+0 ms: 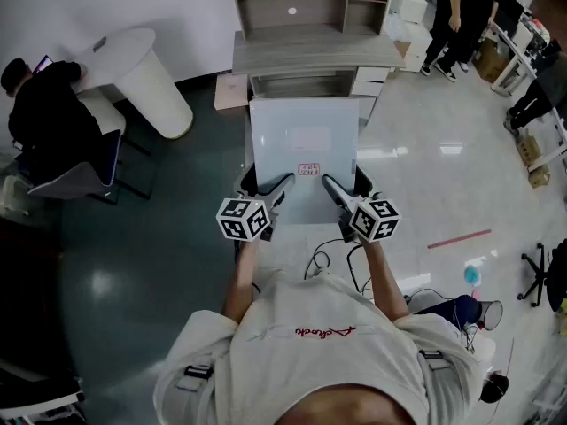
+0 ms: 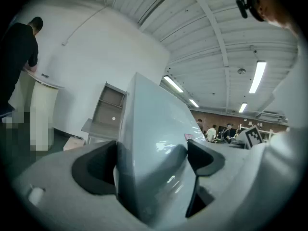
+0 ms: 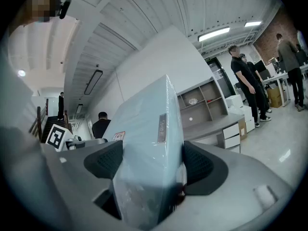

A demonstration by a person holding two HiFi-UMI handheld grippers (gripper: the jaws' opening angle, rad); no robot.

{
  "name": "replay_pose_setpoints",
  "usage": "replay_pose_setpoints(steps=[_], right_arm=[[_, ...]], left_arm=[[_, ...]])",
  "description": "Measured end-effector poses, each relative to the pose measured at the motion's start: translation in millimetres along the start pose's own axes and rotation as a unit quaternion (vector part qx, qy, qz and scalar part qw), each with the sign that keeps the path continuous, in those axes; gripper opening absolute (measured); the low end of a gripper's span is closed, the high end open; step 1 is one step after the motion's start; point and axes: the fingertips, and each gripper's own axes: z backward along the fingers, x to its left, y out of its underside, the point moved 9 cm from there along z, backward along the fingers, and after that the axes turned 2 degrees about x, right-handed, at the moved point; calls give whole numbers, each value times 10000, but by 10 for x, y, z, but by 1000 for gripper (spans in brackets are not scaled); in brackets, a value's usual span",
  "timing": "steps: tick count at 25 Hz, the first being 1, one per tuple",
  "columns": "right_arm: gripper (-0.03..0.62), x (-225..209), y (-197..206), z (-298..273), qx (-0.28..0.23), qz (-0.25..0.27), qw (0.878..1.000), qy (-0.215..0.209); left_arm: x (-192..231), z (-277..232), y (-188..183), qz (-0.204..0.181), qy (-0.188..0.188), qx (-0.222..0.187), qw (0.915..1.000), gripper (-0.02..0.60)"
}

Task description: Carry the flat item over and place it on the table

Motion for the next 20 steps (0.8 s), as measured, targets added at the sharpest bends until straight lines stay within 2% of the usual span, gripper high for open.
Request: replay_pose_setpoints(steps=[20], right_arm=[[404,-669,-205,234,74,-35,9999,-108]], left_arm=[[-474,-540,91,58,-133,-1,9999,468]])
